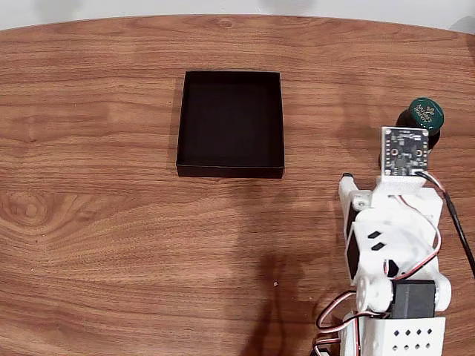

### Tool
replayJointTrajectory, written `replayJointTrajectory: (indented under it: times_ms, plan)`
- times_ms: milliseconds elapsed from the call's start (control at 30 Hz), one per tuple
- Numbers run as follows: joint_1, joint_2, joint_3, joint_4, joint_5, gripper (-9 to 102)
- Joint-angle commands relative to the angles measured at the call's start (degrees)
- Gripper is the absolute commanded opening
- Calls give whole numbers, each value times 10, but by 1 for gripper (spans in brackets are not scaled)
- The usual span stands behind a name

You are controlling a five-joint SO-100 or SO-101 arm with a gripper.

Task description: Pick up the pill bottle and place it in the black box.

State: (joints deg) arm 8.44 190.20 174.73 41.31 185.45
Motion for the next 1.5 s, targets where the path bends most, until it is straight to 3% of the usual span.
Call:
replayJointTrajectory:
  times_ms: [0, 267, 600, 1000, 1300, 1467]
  plan:
    - [22, 2, -11, -27, -7, 18]
    - [63, -18, -11, -62, -15, 27]
    - [135, -40, -11, -105, 1, 28]
    - [248, -175, -11, -278, 17, 30]
    - [251, -279, -11, -409, 13, 34]
    - [232, -294, -12, -421, 13, 36]
